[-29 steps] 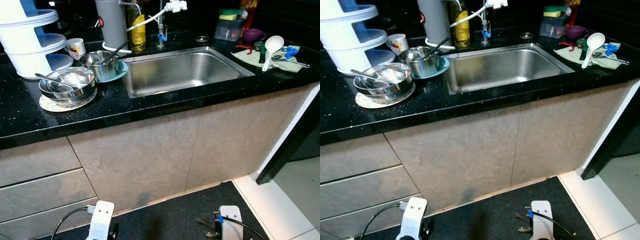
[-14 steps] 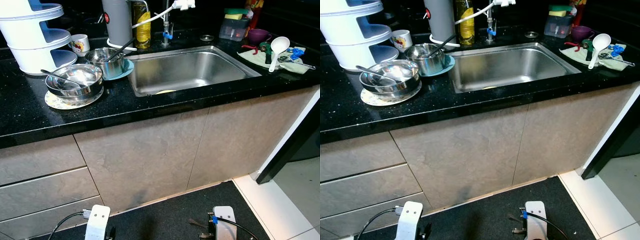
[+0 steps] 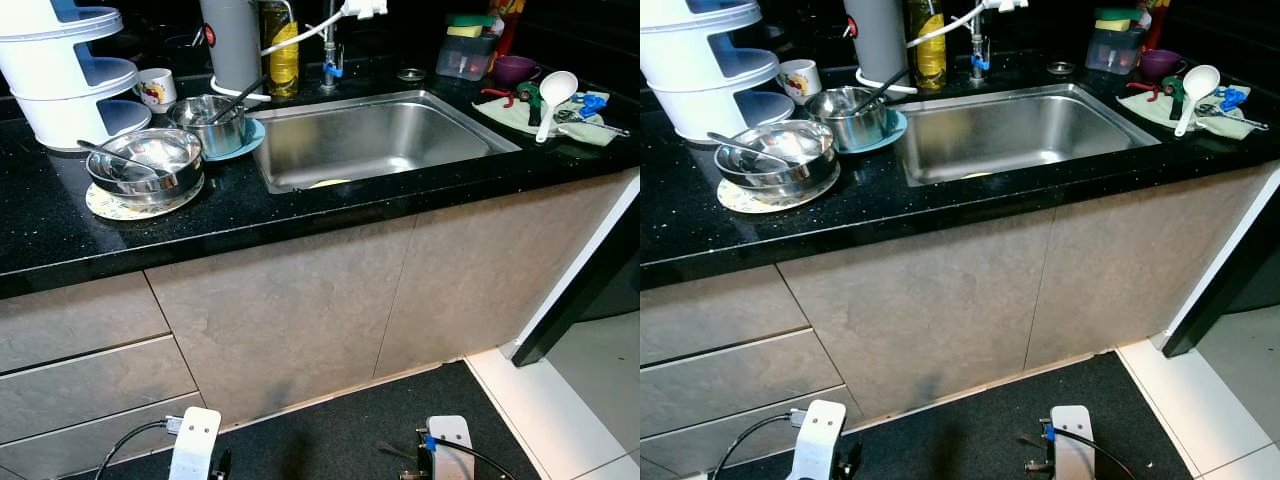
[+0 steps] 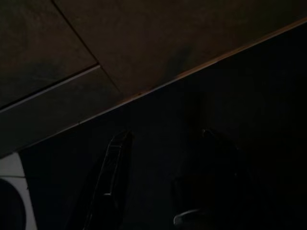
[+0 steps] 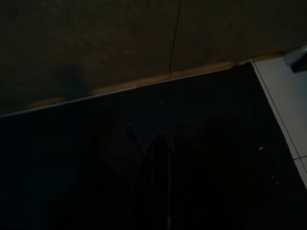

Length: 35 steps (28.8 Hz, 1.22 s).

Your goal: Kitchen organization

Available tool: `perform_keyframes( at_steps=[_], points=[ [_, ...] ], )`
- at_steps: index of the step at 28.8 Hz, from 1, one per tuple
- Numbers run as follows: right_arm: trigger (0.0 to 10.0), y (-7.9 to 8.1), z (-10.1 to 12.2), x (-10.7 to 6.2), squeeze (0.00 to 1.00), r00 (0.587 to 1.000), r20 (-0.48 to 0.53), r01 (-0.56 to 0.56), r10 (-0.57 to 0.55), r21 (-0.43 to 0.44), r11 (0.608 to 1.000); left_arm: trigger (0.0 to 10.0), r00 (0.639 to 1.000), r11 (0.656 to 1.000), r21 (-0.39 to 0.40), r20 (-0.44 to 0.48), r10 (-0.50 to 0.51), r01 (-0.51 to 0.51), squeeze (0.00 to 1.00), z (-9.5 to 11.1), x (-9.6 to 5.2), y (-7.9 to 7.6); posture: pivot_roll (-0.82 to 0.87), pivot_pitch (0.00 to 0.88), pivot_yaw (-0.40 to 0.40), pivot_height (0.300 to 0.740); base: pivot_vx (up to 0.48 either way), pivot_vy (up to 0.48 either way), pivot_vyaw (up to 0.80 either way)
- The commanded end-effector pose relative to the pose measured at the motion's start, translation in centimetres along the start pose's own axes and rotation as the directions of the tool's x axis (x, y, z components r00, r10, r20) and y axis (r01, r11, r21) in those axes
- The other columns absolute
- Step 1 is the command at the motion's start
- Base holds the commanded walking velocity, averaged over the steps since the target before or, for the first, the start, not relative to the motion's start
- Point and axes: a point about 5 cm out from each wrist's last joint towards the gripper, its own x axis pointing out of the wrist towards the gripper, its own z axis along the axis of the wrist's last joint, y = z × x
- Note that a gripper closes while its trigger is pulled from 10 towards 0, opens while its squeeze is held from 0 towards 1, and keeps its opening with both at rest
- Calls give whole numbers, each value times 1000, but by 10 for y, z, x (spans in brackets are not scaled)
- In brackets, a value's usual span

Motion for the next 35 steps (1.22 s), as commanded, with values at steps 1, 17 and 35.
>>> perform_keyframes(
  at_steps=[1, 17, 35],
  points=[
    [10000, 1, -8, -4, 0, 1000, -21, -9, 9, -10, 1000, 10000, 997, 999, 33, -78, 15, -12, 0, -17, -6, 4, -22, 166, 26, 740, 0, 0, 0],
    [10000, 3, -53, -22, 0, 962, -268, -39, 43, 20, 999, 10000, 971, 1000, 13, -240, 18, -15, 0, -49, -15, 5, -21, 165, 32, 740, 0, 0, 0],
    [10000, 3, -41, -12, 0, 965, -244, -96, 93, 1, 995, 10000, 975, 998, -8, -216, 58, -61, 0, -48, -15, 8, -22, 157, -5, 740, 0, 0, 0]
  ],
)
